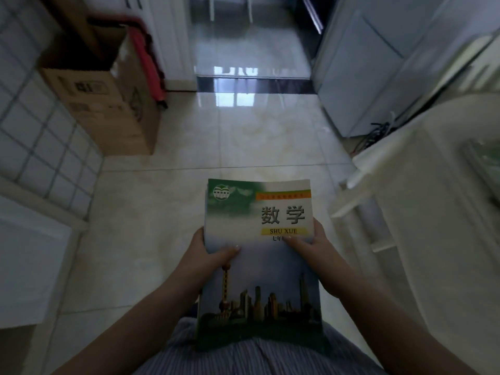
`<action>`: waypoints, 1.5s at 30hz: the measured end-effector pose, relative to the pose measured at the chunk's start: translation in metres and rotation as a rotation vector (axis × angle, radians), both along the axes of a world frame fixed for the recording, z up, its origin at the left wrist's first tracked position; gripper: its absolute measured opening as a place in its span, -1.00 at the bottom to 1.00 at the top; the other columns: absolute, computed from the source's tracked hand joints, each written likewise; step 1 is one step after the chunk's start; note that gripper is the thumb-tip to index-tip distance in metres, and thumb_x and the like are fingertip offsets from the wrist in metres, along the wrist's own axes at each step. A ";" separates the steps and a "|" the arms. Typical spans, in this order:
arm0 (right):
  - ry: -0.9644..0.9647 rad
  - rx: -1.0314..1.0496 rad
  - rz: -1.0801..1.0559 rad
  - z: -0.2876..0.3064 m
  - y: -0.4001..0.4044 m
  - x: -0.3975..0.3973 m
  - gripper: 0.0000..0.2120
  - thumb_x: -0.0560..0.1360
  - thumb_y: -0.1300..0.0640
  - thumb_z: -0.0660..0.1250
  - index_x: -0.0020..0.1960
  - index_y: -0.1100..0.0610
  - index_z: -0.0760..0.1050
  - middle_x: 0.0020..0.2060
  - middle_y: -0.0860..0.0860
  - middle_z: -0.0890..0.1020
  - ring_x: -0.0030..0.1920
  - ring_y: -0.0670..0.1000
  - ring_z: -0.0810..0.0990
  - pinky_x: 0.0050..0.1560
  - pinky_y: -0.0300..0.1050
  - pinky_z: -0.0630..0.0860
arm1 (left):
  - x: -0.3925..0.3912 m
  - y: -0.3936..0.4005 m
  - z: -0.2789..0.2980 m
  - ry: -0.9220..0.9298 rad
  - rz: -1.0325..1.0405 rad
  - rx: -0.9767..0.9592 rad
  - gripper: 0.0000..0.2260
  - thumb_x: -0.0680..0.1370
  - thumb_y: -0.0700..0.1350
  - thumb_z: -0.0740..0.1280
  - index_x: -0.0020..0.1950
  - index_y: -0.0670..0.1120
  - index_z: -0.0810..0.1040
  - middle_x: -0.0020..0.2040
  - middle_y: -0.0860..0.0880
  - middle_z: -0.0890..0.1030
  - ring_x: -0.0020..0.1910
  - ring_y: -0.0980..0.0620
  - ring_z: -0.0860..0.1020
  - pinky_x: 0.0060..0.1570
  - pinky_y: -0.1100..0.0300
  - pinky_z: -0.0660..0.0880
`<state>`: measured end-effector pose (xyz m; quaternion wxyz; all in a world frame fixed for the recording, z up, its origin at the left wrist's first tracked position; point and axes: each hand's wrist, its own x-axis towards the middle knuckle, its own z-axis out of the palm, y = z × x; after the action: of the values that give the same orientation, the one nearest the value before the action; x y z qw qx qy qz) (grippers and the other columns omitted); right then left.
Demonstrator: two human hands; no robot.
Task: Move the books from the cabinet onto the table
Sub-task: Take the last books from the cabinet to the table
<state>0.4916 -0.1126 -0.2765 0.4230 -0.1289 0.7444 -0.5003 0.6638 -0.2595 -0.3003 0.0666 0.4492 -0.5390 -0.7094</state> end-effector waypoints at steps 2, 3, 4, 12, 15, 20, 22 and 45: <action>-0.028 0.006 -0.098 -0.003 0.032 -0.014 -0.49 0.46 0.19 0.38 0.35 0.08 0.29 0.13 0.01 0.57 0.07 -0.09 0.56 -0.03 -0.24 0.52 | -0.031 0.017 0.004 -0.017 -0.097 -0.009 -0.24 0.26 0.06 0.58 0.36 -0.07 0.34 0.19 -0.12 0.56 0.07 -0.09 0.60 -0.02 -0.05 0.61; -0.041 0.007 -0.156 -0.004 0.050 -0.021 -0.52 0.46 0.19 0.38 0.33 0.08 0.32 0.11 0.00 0.59 0.06 -0.09 0.57 -0.03 -0.23 0.53 | -0.048 0.025 0.004 -0.025 -0.151 -0.012 -0.32 0.32 -0.01 0.55 0.35 -0.08 0.33 0.18 -0.13 0.56 0.06 -0.08 0.59 -0.04 -0.03 0.61; -0.060 0.007 -0.205 -0.006 0.063 -0.026 -0.55 0.46 0.20 0.38 0.31 0.09 0.35 0.09 -0.01 0.60 0.06 -0.06 0.58 -0.02 -0.20 0.54 | -0.061 0.032 0.004 -0.033 -0.186 -0.013 -0.38 0.36 -0.08 0.52 0.34 -0.09 0.33 0.16 -0.14 0.56 0.02 -0.07 0.59 -0.10 0.03 0.61; -0.159 -0.011 -0.608 -0.011 0.149 -0.062 -0.67 0.48 0.17 0.36 0.22 0.14 0.47 0.08 0.06 0.65 0.07 0.03 0.63 0.05 -0.05 0.57 | -0.168 0.084 0.011 -0.068 -0.475 -0.002 -0.60 0.42 -0.17 0.48 0.20 -0.17 0.46 -0.03 -0.12 0.62 -0.16 -0.04 0.62 -0.25 0.13 0.61; -0.153 -0.039 -0.723 -0.011 0.173 -0.083 -0.63 0.46 0.16 0.38 0.25 0.14 0.46 0.09 0.04 0.65 0.06 0.00 0.64 -0.02 -0.13 0.58 | -0.216 0.101 0.011 -0.076 -0.605 -0.027 -0.65 0.42 -0.17 0.47 0.17 -0.16 0.50 -0.03 -0.13 0.64 -0.08 -0.10 0.64 -0.08 -0.03 0.61; -0.104 -0.070 -0.949 -0.002 0.204 -0.118 -0.72 0.47 0.23 0.37 0.17 0.10 0.50 -0.01 -0.04 0.67 0.01 -0.04 0.64 0.00 -0.14 0.58 | -0.297 0.133 0.017 -0.007 -0.868 -0.054 -0.87 0.48 -0.25 0.40 -0.01 -0.08 0.55 -0.23 0.00 0.64 -0.34 0.18 0.60 -0.37 0.32 0.51; -0.117 -0.075 -1.080 -0.002 0.225 -0.127 -0.74 0.46 0.22 0.38 0.14 0.08 0.50 -0.02 -0.03 0.68 0.01 -0.02 0.65 0.05 -0.05 0.58 | -0.331 0.155 0.018 0.000 -0.999 -0.058 -0.87 0.48 -0.26 0.38 -0.03 -0.08 0.54 -0.23 -0.01 0.61 -0.39 0.23 0.58 -0.38 0.36 0.51; -0.079 -0.161 -1.510 -0.005 0.512 -0.151 -0.68 0.47 0.16 0.37 0.22 0.12 0.49 0.07 0.04 0.68 0.08 0.03 0.65 0.13 0.04 0.56 | -0.445 0.477 0.014 -0.087 -1.349 -0.006 -0.63 0.47 -0.16 0.41 0.25 -0.18 0.46 -0.11 -0.03 0.60 -0.24 0.10 0.57 -0.35 0.33 0.49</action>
<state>0.3405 0.3994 -0.2819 -0.0185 0.4029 0.5759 -0.7111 0.2192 0.2172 -0.2866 -0.4114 0.0423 -0.7055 -0.5756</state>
